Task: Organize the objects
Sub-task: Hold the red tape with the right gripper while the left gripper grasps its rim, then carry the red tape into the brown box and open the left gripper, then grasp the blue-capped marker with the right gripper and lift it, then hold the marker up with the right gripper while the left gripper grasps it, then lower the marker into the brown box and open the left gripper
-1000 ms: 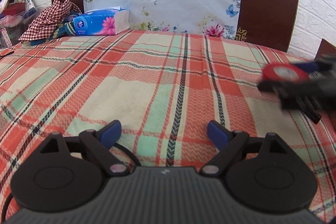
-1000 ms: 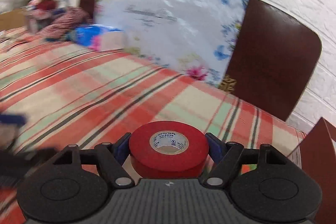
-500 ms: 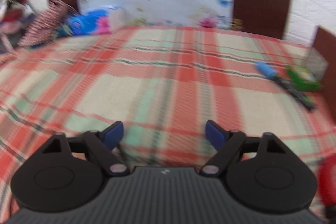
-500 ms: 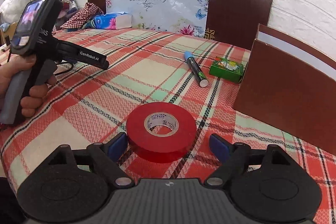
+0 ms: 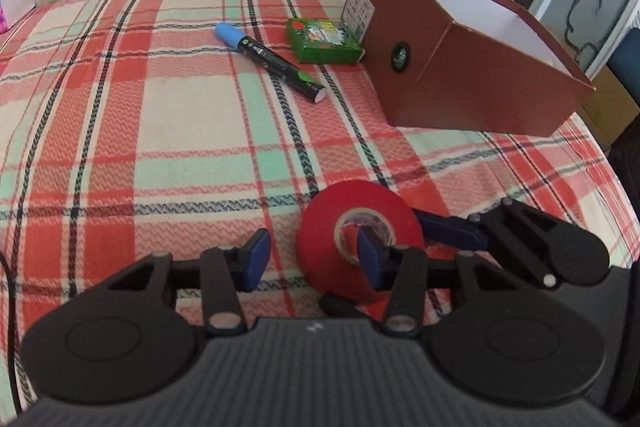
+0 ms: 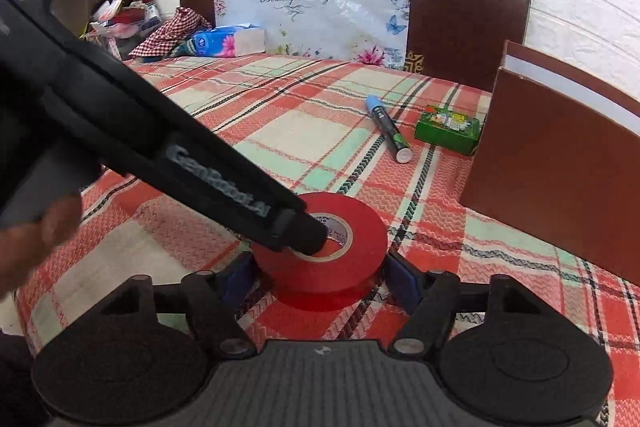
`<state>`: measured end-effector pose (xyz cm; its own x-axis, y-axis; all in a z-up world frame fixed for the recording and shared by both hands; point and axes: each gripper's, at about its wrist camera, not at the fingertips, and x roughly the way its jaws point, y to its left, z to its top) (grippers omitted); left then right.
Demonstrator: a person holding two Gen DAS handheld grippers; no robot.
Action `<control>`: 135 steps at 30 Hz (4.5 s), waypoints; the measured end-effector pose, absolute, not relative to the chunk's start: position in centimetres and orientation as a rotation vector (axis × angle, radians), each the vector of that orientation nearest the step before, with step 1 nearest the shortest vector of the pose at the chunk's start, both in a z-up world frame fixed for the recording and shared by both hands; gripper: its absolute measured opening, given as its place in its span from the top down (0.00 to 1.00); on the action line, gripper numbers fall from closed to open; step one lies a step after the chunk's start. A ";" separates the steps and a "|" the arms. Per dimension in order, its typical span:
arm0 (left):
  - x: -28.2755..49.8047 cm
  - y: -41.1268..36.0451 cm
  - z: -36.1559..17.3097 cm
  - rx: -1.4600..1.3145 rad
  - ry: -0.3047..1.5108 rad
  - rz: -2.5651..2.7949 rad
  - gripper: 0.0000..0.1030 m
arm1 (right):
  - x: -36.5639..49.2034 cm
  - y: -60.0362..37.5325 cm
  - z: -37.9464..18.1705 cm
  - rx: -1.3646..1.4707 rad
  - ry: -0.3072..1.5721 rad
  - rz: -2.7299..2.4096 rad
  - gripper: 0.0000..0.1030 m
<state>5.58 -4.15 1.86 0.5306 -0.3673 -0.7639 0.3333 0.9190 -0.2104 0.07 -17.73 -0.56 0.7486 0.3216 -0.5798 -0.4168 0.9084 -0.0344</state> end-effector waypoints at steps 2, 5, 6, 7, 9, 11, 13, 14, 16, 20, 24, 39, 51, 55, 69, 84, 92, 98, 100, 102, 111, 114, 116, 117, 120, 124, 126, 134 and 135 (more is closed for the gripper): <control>5.7 -4.1 2.1 -0.071 0.929 -0.436 0.68 | 0.0 -17.7 -0.5 -0.169 0.594 0.404 0.33; 5.7 -4.8 3.2 -0.055 0.910 -0.434 0.69 | -0.6 -17.7 -0.1 -0.176 0.550 0.382 0.33; 5.7 -5.3 4.0 -0.042 0.886 -0.440 0.69 | -0.9 -17.8 0.2 -0.172 0.518 0.369 0.32; 5.7 -5.7 4.9 -0.030 0.854 -0.451 0.69 | -1.2 -18.1 0.7 -0.165 0.480 0.353 0.32; 5.8 -6.8 7.1 -0.009 0.786 -0.482 0.69 | -1.6 -18.8 1.8 -0.169 0.390 0.301 0.32; 6.4 -8.3 9.3 0.008 0.722 -0.517 0.69 | -1.6 -19.6 3.2 -0.183 0.304 0.236 0.32; 7.3 -10.4 11.1 0.033 0.667 -0.547 0.69 | -1.0 -20.7 4.6 -0.191 0.233 0.170 0.32; 7.9 -11.6 11.7 0.049 0.647 -0.556 0.69 | -0.5 -21.4 5.2 -0.189 0.212 0.143 0.32; 9.4 -13.9 12.4 0.072 0.615 -0.576 0.69 | 0.9 -22.9 6.2 -0.180 0.196 0.092 0.32; 12.3 -18.0 12.3 0.094 0.617 -0.583 0.69 | 4.0 -26.1 6.7 -0.143 0.220 0.029 0.32; 14.3 -20.8 11.2 0.120 0.627 -0.580 0.70 | 6.9 -28.4 5.9 -0.104 0.275 -0.018 0.32; 10.2 -13.3 10.7 0.017 0.553 -0.561 0.66 | 2.1 -26.6 4.7 -0.049 0.177 -0.053 0.23; 10.6 4.5 0.5 -0.056 0.690 -0.069 0.65 | 4.4 -15.2 1.8 -0.268 0.444 0.351 0.61; 9.3 4.4 -0.8 0.051 0.580 -0.054 0.62 | 9.2 -13.0 1.1 -0.258 0.514 0.256 0.62; 9.5 4.7 -1.1 0.031 0.578 -0.057 0.59 | 9.4 -12.1 -0.2 -0.187 0.610 0.254 0.84; 9.1 2.2 1.7 -0.118 0.786 -0.168 0.30 | 0.8 -20.0 -0.6 0.293 0.745 0.419 0.85; 8.8 -5.1 1.9 -0.151 0.941 -0.334 0.36 | 1.4 -23.8 -2.5 0.630 0.766 0.509 0.85; 8.0 -7.2 3.8 -0.124 0.884 -0.412 0.76 | -0.2 -23.7 -1.2 0.595 0.693 0.542 0.84; 7.8 -8.3 5.3 -0.099 0.840 -0.444 0.79 | -0.6 -23.8 -0.4 0.575 0.656 0.531 0.84; 7.7 -9.2 7.2 -0.092 0.798 -0.476 0.79 | -1.0 -24.2 1.1 0.545 0.590 0.515 0.84; 11.4 -19.2 14.1 0.007 0.626 -0.663 0.79 | -0.3 -29.0 7.2 0.346 0.301 0.231 0.84; 13.3 -23.1 13.9 0.025 0.634 -0.703 0.79 | 0.7 -31.8 7.8 0.309 0.270 0.119 0.84; 14.3 -25.5 13.4 0.033 0.638 -0.715 0.78 | 1.5 -33.2 7.7 0.280 0.269 0.053 0.84; 14.6 -26.6 13.2 0.044 0.634 -0.714 0.77 | 2.0 -33.6 7.5 0.263 0.272 0.023 0.84; 15.3 -29.4 11.8 0.099 0.614 -0.675 0.71 | 3.5 -34.4 6.9 0.202 0.294 -0.086 0.84; 16.1 -30.1 10.0 0.142 0.635 -0.599 0.60 | 5.2 -34.8 5.2 0.123 0.333 -0.217 0.83; 16.0 -29.2 9.6 0.126 0.642 -0.589 0.60 | 4.7 -34.6 5.1 0.134 0.317 -0.201 0.71; 13.1 -21.9 10.3 0.042 0.587 -0.547 0.59 | -0.4 -30.2 4.7 0.095 0.199 -0.158 0.68; 12.5 -20.7 10.4 0.029 0.584 -0.542 0.59 | -1.1 -29.4 4.8 0.085 0.193 -0.143 0.68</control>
<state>12.51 -20.74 10.35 0.6991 -0.4784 -0.5314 0.4947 0.8602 -0.1236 -1.07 -29.44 4.77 0.9713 -0.1332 -0.1969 0.1494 0.9863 0.0699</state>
